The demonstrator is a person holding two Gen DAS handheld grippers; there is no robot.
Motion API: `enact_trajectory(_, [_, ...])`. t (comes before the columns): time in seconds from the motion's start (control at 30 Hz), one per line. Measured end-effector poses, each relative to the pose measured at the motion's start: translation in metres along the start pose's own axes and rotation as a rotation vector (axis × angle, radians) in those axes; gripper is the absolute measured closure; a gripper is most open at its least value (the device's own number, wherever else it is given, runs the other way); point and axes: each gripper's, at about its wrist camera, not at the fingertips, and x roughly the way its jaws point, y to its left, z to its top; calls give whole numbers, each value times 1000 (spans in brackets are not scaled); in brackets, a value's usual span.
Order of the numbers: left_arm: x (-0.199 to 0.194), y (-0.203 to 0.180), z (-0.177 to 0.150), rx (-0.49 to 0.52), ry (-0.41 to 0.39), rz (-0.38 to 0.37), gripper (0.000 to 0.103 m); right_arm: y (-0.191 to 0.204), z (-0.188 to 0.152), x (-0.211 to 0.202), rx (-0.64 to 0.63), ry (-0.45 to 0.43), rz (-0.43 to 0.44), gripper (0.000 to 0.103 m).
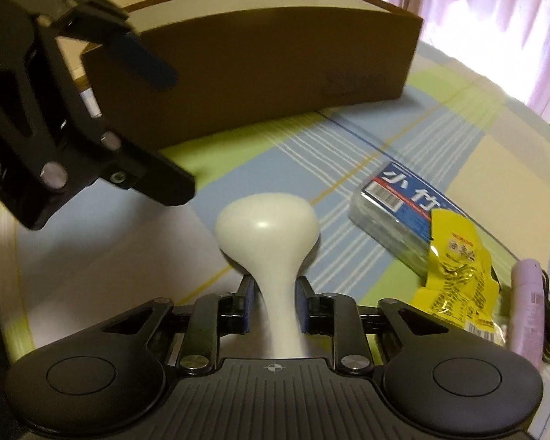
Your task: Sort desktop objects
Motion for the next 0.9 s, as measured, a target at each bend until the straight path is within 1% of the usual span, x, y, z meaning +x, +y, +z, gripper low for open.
enact_trajectory(0.13, [-3, -1, 0, 6, -10, -1, 7, 1, -6, -12, 30, -16, -39, 85])
enact_trajectory(0.2, [-4, -3, 0, 11, -16, -5, 7, -4, -10, -23, 78, -33, -52, 85])
enact_trajectory(0.3, [-2, -8, 1, 24, -22, -16, 7, -12, -17, -45, 151, -54, -95, 86])
enact_trajectory(0.43, [3, -17, 10, 62, -47, -38, 7, -22, -27, -81, 256, -109, -131, 86])
enact_trajectory(0.5, [8, -22, 17, 93, -57, -53, 7, -24, -31, -95, 295, -123, -146, 86])
enact_trajectory(0.6, [20, -31, 32, 173, -70, -73, 7, -27, -40, -109, 336, -125, -176, 86])
enact_trajectory(0.67, [29, -39, 44, 250, -66, -65, 8, -30, -46, -118, 371, -129, -189, 86])
enact_trajectory(0.73, [39, -48, 55, 334, -73, -64, 8, -33, -51, -128, 405, -152, -196, 86])
enact_trajectory(0.8, [51, -56, 64, 408, -62, -58, 8, -37, -54, -137, 437, -173, -207, 86])
enact_trajectory(0.9, [69, -66, 73, 490, -51, -60, 10, -43, -57, -149, 477, -207, -231, 86])
